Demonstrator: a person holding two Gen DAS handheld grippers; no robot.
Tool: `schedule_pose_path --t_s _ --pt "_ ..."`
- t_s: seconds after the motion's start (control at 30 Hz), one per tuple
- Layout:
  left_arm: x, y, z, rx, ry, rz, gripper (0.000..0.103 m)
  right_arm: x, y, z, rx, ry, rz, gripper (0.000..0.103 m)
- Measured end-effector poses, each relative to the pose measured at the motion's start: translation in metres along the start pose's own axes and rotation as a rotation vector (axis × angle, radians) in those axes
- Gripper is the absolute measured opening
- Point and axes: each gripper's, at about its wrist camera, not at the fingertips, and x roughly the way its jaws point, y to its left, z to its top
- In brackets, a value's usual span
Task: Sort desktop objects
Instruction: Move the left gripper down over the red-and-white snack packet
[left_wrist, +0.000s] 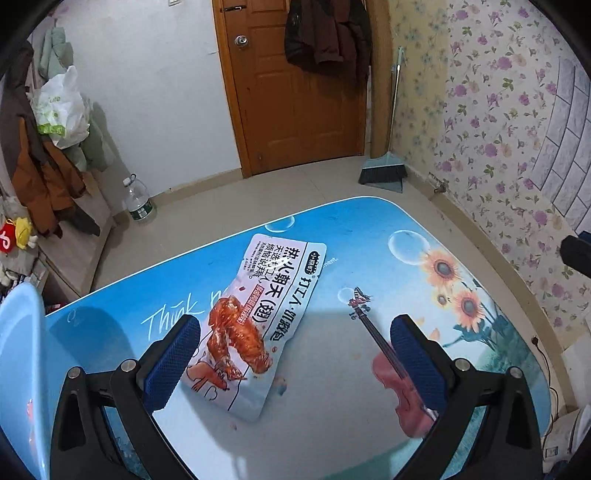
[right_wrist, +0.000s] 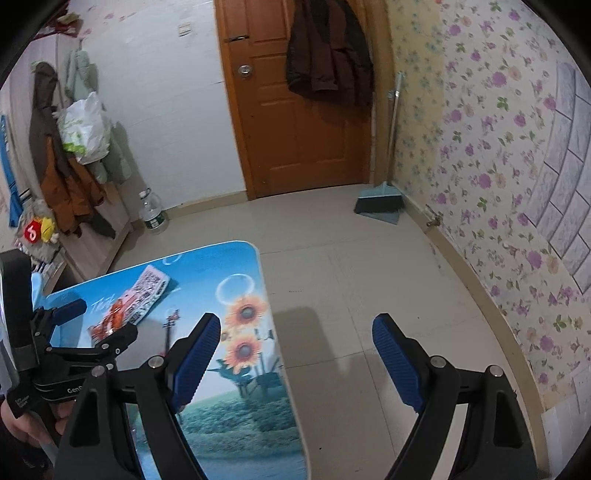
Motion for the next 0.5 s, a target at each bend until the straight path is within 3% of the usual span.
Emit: schedule_pose_path --t_s 0.33,0.5 --pt "0.029 0.001 -0.005 -0.050 0.107 -0.072 0.103 0.005 -0.008 -0.005 0.006 0.009 0.000 0.086" --pt "0.035 -0.002 -0.004 -0.037 0.103 -0.055 0.103 0.008 -0.010 -0.010 0.012 0.018 -0.003 0.086"
